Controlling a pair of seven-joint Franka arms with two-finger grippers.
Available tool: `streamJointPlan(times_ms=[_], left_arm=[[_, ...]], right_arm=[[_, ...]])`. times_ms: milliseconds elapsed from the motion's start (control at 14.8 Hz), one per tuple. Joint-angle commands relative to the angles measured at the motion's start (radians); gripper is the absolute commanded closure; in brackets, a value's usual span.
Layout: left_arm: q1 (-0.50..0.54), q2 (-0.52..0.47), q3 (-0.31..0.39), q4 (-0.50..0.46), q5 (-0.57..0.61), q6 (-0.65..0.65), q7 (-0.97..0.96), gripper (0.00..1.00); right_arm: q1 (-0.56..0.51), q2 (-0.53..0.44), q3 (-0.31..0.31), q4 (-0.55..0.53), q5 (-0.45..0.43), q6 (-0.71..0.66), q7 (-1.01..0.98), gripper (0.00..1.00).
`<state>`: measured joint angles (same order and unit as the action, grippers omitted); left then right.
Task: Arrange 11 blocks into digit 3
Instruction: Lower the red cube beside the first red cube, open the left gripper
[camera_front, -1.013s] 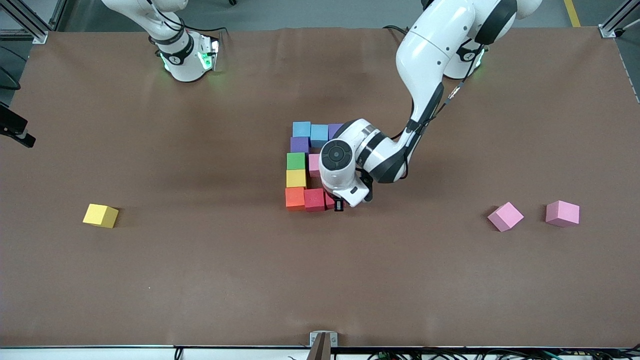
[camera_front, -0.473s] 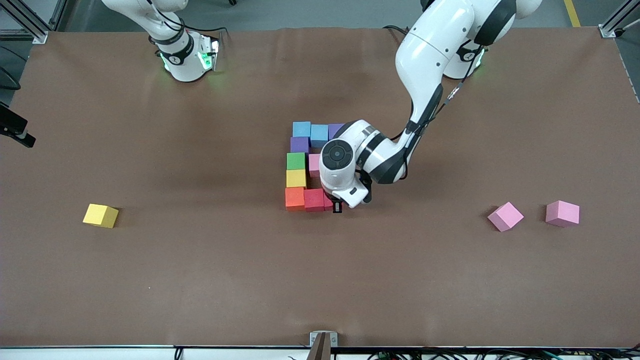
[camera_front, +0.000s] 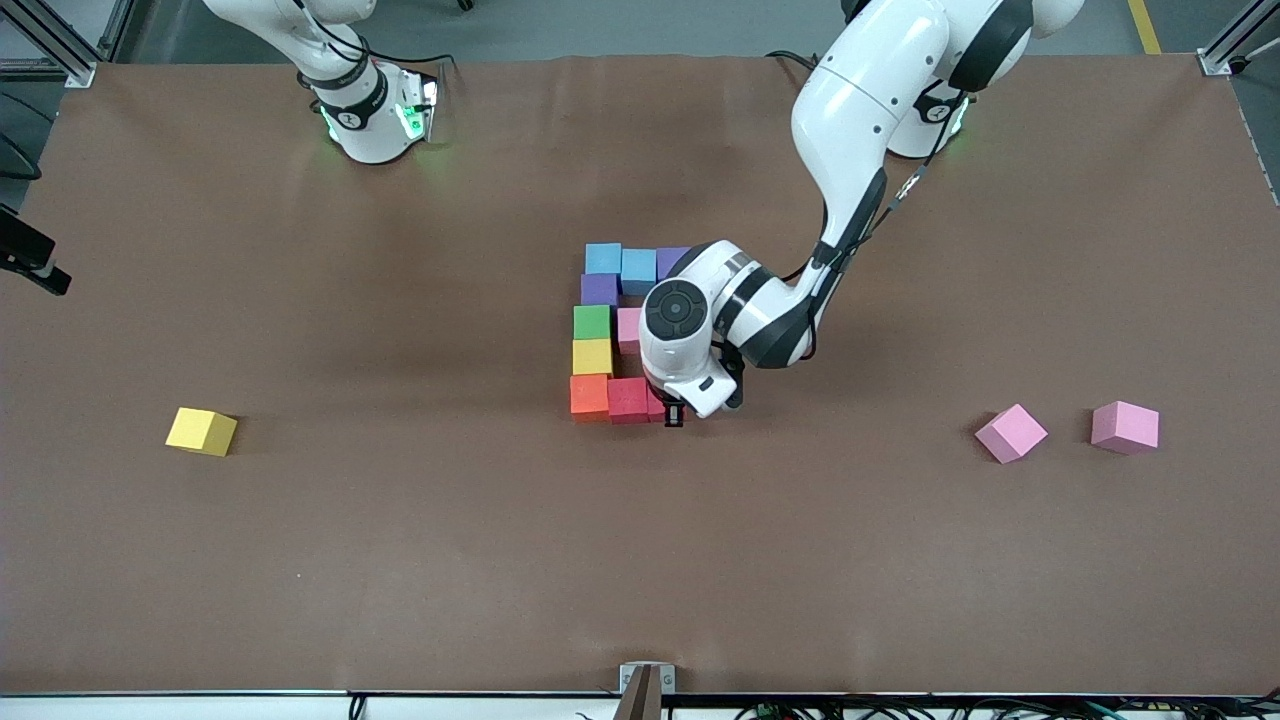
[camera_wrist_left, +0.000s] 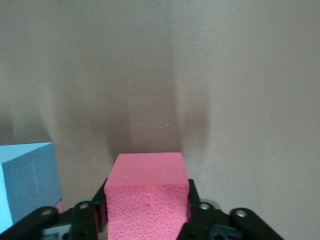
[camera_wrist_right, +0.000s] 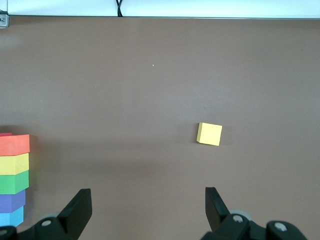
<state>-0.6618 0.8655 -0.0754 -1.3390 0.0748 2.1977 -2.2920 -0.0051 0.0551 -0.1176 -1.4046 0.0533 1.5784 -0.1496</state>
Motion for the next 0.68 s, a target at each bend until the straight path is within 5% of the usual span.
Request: streamJointPlan(times_ms=[0,338,608], left_arm=[[0.004,0.001,0.002,0.012,0.014,0.001,0.026,0.00],[0.019,-0.077,0.000,0.018,0.019,-0.116,0.150,0.00],[0.074,-0.248,-0.003,0.020,-0.010,-0.292,0.388,0.00]], right_arm=[[-0.006,-0.011,0.006,-0.007,-0.018,0.005,0.004,0.00],[-0.006,-0.009,0.006,-0.007,-0.017,0.005,0.004,0.00],[-0.006,-0.009,0.007,-0.007,-0.017,0.005,0.004,0.00]])
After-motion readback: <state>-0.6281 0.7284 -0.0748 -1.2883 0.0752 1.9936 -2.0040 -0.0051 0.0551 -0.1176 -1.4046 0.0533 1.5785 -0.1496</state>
